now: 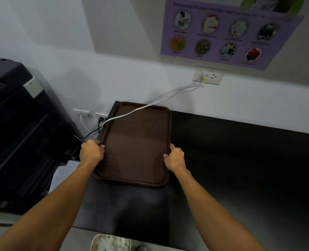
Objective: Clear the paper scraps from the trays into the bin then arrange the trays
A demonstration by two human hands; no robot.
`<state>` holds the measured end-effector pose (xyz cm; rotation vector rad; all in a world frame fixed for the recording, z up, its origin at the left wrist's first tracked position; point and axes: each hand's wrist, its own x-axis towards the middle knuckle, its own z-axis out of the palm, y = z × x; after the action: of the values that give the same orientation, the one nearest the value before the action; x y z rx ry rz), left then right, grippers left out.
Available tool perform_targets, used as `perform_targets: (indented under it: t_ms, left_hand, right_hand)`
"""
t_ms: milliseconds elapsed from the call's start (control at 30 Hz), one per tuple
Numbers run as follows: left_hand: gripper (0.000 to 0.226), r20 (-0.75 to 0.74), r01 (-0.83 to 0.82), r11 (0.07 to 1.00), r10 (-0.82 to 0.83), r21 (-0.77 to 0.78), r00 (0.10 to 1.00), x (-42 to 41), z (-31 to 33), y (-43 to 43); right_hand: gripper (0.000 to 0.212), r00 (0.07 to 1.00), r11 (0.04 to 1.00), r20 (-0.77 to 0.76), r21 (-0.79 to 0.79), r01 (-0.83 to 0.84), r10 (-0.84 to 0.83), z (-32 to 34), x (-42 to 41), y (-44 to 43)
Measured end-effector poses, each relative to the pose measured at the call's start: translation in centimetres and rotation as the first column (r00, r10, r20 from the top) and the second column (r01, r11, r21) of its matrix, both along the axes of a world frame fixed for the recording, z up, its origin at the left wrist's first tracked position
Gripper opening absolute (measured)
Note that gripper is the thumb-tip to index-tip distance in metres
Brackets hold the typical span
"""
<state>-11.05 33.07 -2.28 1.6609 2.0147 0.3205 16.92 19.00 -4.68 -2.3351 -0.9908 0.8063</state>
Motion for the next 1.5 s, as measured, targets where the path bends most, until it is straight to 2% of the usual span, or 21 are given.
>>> perform_targets:
  t_ms: [333,567,733,1200,1333,1500]
  left_hand:
    - [0.029,-0.086,0.096,0.995,-0.097,-0.004,0.992,-1.5,-0.8,2.1]
    - [0.033,0.01,0.12,0.99,-0.119,-0.078,0.993,-2.4,-0.8,2.0]
    - [0.028,0.021,0.136,0.989,-0.135,-0.061,0.991,-2.2,-0.6,2.7]
    - [0.035,0.034,0.15,0.987,-0.148,-0.059,0.988,-2.1,-0.3,2.8]
    - [0.054,-0.143,0.21,0.978,-0.209,-0.009,0.967,-1.1,0.2,1.2]
    - [0.061,-0.126,0.241,0.969,-0.232,0.058,0.964,0.8,2.1,-1.2]
  right_hand:
    - [0.051,1.0,1.0,0.022,-0.004,-0.019,0.019,-1.0,0.1,2.9]
    - [0.052,1.0,1.0,0.005,0.024,0.01,-0.01,-1.3,0.1,3.1]
    - [0.055,1.0,1.0,-0.014,0.023,0.018,-0.017,-1.3,0.4,3.6]
    - [0.05,0.998,1.0,-0.063,0.017,0.005,-0.004,-0.9,-0.3,2.8]
    - [0.073,0.999,1.0,-0.047,-0.003,-0.011,0.01,-0.8,0.0,1.5]
    - [0.08,0.997,1.0,-0.077,0.024,0.006,-0.004,-0.5,0.2,-0.2]
